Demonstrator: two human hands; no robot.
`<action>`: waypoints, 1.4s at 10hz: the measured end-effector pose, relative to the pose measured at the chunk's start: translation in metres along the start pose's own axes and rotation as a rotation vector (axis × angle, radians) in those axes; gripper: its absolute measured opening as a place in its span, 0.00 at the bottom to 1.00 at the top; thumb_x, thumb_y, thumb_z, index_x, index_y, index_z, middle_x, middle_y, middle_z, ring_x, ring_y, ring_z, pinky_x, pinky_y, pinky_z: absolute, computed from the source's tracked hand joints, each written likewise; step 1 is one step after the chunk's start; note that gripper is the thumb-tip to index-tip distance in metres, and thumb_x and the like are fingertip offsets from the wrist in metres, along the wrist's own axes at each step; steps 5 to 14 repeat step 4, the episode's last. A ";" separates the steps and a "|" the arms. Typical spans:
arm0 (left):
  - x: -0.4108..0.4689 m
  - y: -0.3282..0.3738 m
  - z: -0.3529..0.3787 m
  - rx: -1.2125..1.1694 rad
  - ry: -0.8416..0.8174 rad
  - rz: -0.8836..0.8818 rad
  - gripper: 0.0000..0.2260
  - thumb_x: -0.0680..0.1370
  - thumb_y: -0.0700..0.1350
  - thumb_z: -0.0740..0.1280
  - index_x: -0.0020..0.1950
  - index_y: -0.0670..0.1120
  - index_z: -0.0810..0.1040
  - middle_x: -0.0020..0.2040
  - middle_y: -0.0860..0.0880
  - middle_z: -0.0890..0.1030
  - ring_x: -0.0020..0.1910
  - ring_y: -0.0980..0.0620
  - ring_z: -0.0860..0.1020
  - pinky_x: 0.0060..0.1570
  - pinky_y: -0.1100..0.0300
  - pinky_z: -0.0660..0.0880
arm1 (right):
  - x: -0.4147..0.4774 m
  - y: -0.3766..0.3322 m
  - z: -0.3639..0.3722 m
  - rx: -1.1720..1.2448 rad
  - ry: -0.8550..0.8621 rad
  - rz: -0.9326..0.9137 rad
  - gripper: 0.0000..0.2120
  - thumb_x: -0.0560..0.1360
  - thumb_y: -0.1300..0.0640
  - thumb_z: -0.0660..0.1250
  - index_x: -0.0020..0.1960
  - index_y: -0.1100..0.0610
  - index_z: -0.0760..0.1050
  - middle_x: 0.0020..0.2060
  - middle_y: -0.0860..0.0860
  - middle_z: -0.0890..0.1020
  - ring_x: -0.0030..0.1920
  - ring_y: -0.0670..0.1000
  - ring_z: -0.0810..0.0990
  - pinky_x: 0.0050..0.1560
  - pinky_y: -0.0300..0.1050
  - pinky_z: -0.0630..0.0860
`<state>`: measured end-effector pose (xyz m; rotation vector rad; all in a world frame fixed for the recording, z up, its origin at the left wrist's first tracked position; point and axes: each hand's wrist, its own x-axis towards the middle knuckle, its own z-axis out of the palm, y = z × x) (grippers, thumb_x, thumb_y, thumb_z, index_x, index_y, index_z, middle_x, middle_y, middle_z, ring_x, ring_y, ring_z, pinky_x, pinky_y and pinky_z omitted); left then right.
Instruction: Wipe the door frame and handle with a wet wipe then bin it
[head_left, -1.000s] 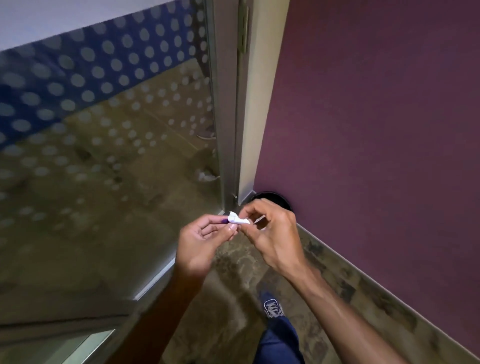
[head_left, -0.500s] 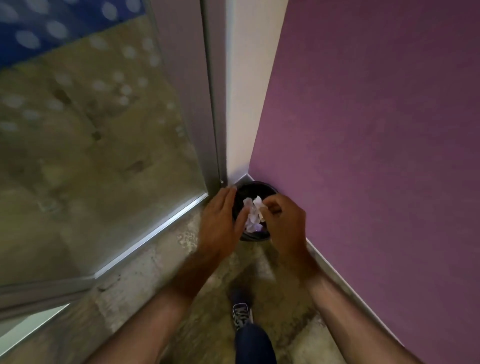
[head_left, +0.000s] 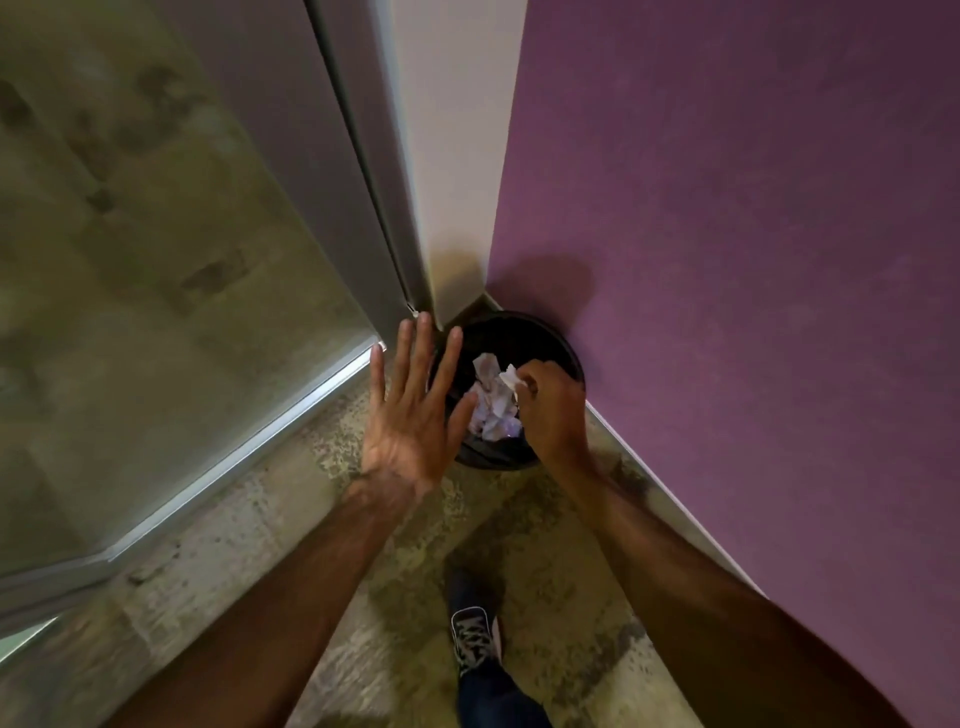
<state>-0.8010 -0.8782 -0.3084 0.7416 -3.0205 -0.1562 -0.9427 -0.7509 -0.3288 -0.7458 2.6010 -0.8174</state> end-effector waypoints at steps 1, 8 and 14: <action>0.006 -0.004 0.028 0.008 -0.022 0.015 0.31 0.87 0.63 0.42 0.87 0.51 0.42 0.88 0.44 0.40 0.87 0.44 0.41 0.85 0.38 0.46 | 0.011 0.021 0.032 -0.030 -0.057 0.006 0.06 0.79 0.66 0.68 0.54 0.66 0.81 0.51 0.63 0.82 0.53 0.63 0.82 0.53 0.59 0.77; 0.006 -0.008 0.074 0.058 -0.017 0.006 0.31 0.86 0.63 0.35 0.87 0.51 0.44 0.87 0.45 0.41 0.87 0.43 0.44 0.85 0.37 0.52 | 0.041 0.062 0.088 -0.207 -0.268 0.039 0.12 0.82 0.59 0.66 0.62 0.62 0.80 0.58 0.62 0.84 0.61 0.63 0.81 0.62 0.56 0.77; 0.006 -0.008 0.074 0.058 -0.017 0.006 0.31 0.86 0.63 0.35 0.87 0.51 0.44 0.87 0.45 0.41 0.87 0.43 0.44 0.85 0.37 0.52 | 0.041 0.062 0.088 -0.207 -0.268 0.039 0.12 0.82 0.59 0.66 0.62 0.62 0.80 0.58 0.62 0.84 0.61 0.63 0.81 0.62 0.56 0.77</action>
